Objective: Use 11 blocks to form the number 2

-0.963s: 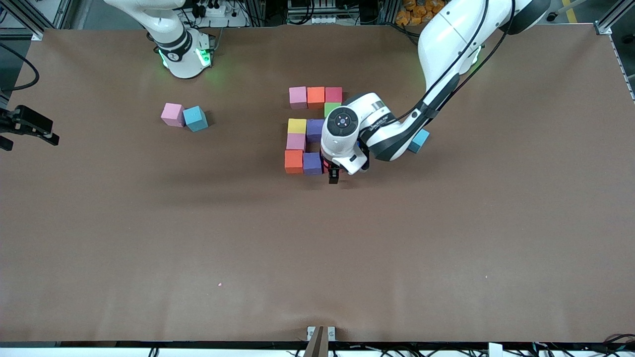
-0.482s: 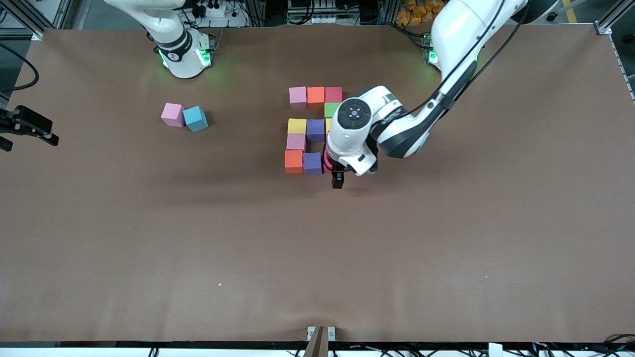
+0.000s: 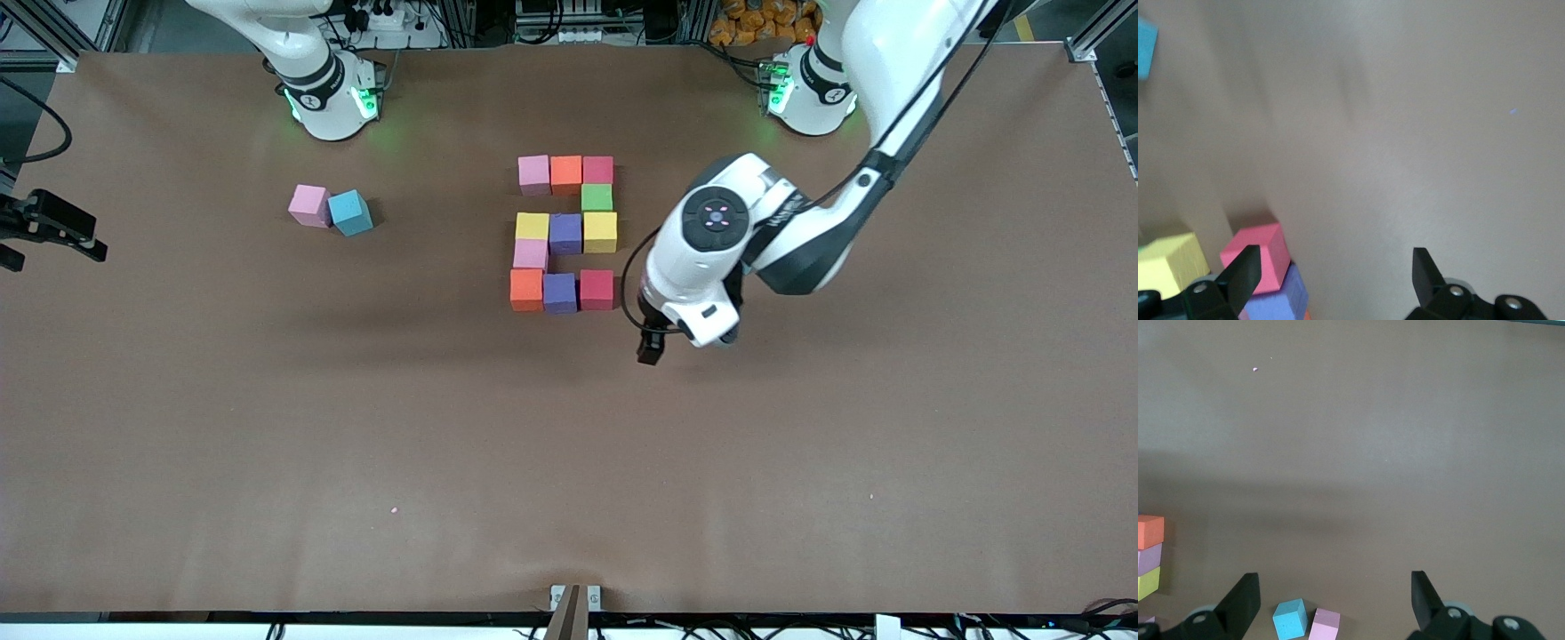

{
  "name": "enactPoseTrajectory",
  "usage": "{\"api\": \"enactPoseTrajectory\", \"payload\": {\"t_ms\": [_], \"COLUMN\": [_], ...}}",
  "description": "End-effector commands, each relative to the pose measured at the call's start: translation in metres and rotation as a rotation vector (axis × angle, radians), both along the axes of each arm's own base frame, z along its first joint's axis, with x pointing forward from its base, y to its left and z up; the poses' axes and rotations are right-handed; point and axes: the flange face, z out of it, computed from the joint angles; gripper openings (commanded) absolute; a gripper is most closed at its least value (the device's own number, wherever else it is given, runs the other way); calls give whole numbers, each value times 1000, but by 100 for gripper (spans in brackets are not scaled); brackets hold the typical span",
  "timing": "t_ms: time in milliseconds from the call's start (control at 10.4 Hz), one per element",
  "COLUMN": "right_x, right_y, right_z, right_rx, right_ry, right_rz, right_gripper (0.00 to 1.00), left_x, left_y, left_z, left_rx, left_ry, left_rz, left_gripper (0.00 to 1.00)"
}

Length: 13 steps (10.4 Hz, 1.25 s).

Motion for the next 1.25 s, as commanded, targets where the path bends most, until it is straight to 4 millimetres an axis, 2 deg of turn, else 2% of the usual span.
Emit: {"api": "enactPoseTrajectory", "payload": {"t_ms": [0, 96, 482, 674, 867, 1060, 1156], "right_x": [1, 0, 1, 1, 1, 1, 1], "right_y": [3, 3, 3, 2, 2, 3, 2], "right_z": [4, 3, 3, 3, 3, 3, 4], "right_rx": [-8, -8, -10, -10, -10, -12, -13], "right_ry": [-2, 4, -2, -2, -2, -4, -5], "right_rz": [7, 6, 7, 4, 4, 7, 5], "right_gripper": [100, 100, 100, 100, 100, 100, 100], "left_x": [24, 35, 62, 68, 65, 66, 66], "left_y": [46, 65, 136, 171, 185, 215, 221], "left_z": [28, 37, 41, 59, 79, 96, 104], "left_rx": [31, 39, 127, 150, 189, 221, 231], "left_ry": [-11, -11, -28, -24, -25, -23, -27], "left_rz": [-141, -186, -360, -451, -547, -679, -762], "left_gripper": [100, 100, 100, 100, 100, 100, 100]}}
